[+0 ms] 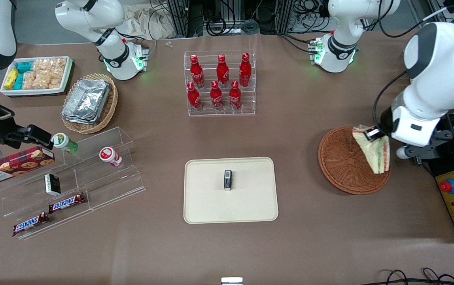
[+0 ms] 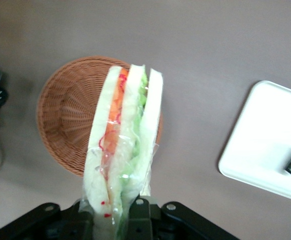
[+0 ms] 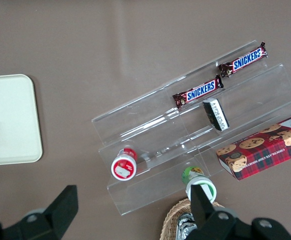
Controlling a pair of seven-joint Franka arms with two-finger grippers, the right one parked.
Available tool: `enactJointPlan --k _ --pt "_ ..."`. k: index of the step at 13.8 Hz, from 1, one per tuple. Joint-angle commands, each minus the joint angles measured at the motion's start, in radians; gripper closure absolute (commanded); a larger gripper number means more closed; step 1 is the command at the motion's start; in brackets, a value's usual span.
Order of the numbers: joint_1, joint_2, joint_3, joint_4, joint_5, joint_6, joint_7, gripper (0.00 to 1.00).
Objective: Place sandwich from basket to tray
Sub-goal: 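Carry the sandwich over the cream tray beside the black box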
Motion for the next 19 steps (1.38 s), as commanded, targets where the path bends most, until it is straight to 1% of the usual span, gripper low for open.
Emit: enactJointPlan --k 1,3,5,6,8,12,15,16,18,19 --pt "-0.141 0.134 0.006 0.138 0.0 -0.031 -0.02 0.83" --pt "-0.213 0.202 0.006 0.155 0.0 -0.017 -0.105 0.83" --pt "-0.301 0.291 0.008 0.192 0.004 0.047 -0.139 0.83" --pt "-0.328 0.332 0.008 0.195 0.003 0.093 -0.165 0.83" --pt "-0.35 0.404 0.008 0.2 0.001 0.197 -0.208 0.83" --pt "-0.407 0.524 0.009 0.204 0.004 0.364 -0.205 0.83" --pt "-0.413 0.614 0.009 0.23 0.009 0.455 -0.192 0.81" --pt "-0.413 0.637 0.009 0.234 0.042 0.47 -0.185 0.81" --pt "-0.409 0.662 0.009 0.232 0.15 0.473 -0.181 0.81" --pt "-0.408 0.676 0.011 0.232 0.184 0.473 -0.179 0.81"
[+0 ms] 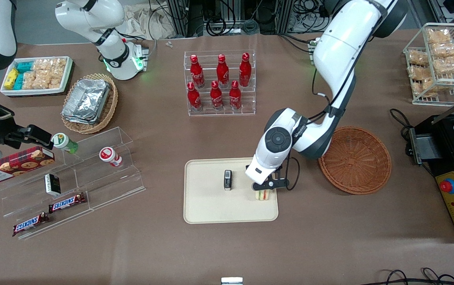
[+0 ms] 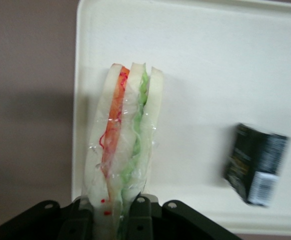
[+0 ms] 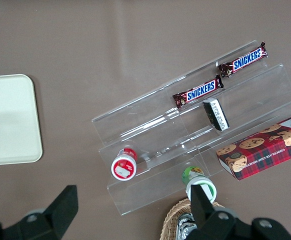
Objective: Place sandwich from basket to tray
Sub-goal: 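Carry the sandwich over the cream tray beside the black box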
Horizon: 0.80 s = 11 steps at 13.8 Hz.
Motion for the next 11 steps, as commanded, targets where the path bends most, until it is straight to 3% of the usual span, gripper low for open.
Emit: enactJointPlan --k 1,4,6,8,9,11 --pt "-0.009 0.05 0.009 0.044 0.076 -0.001 0.021 0.81" --pt "-0.002 0.076 0.01 0.07 0.076 -0.001 0.061 0.77" --pt "0.004 0.076 0.012 0.077 0.067 -0.001 0.049 0.58" --pt "0.004 0.079 0.014 0.093 0.064 0.002 0.046 0.23" --pt "0.01 0.082 0.014 0.096 0.064 0.008 0.044 0.01" --pt "0.013 0.079 0.014 0.097 0.054 0.011 0.046 0.01"
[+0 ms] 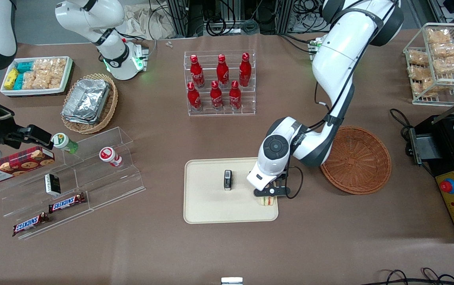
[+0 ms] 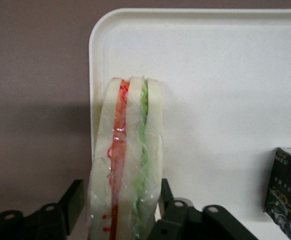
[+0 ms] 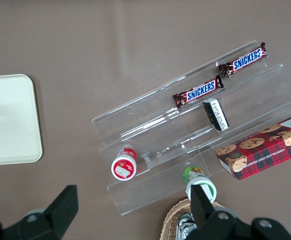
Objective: Place sandwich from basket to tray
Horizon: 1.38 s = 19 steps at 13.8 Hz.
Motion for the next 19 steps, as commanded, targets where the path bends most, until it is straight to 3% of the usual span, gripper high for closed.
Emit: enactJointPlan --k 1,9,15,19 --pt "0.003 0.021 -0.003 0.038 -0.001 0.004 0.0 0.01" --pt "0.004 -0.108 0.017 0.045 -0.064 -0.023 -0.064 0.0" --pt "0.006 -0.34 0.135 0.043 -0.074 -0.363 -0.052 0.0" --pt "0.007 -0.501 0.213 -0.065 -0.09 -0.41 0.101 0.0"
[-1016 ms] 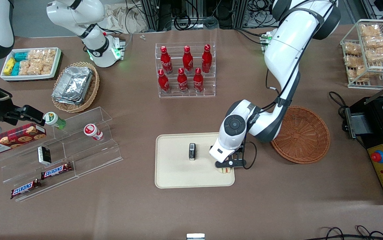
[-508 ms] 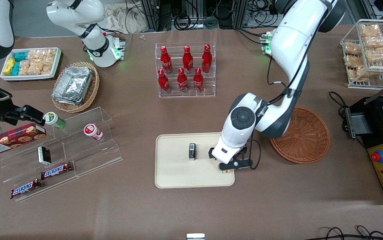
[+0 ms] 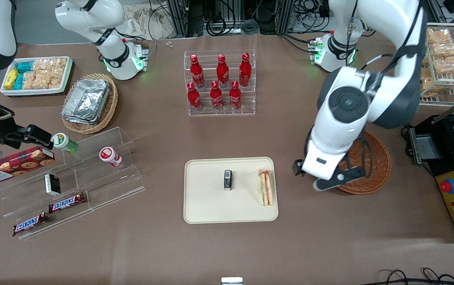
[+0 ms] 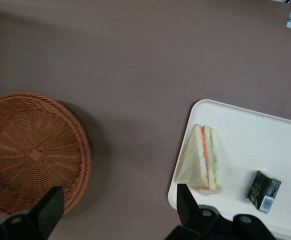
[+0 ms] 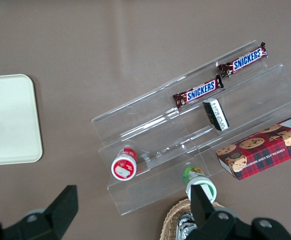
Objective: Place sandwich from basket to tray
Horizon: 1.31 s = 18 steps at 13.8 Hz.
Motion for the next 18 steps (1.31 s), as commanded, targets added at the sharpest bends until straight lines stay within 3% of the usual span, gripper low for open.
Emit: enactJointPlan --k 1,3,8,12,18 --pt "-0.005 -0.131 0.082 -0.142 -0.077 0.013 0.135 0.0" --pt "-0.007 -0.181 0.174 -0.189 -0.169 0.012 0.236 0.0" --pt "-0.007 -0.339 0.282 -0.447 -0.171 0.132 0.36 0.0" --pt "-0.007 -0.33 0.38 -0.447 -0.172 0.116 0.462 0.0" --pt "-0.007 -0.266 0.386 -0.36 -0.166 0.074 0.449 0.0"
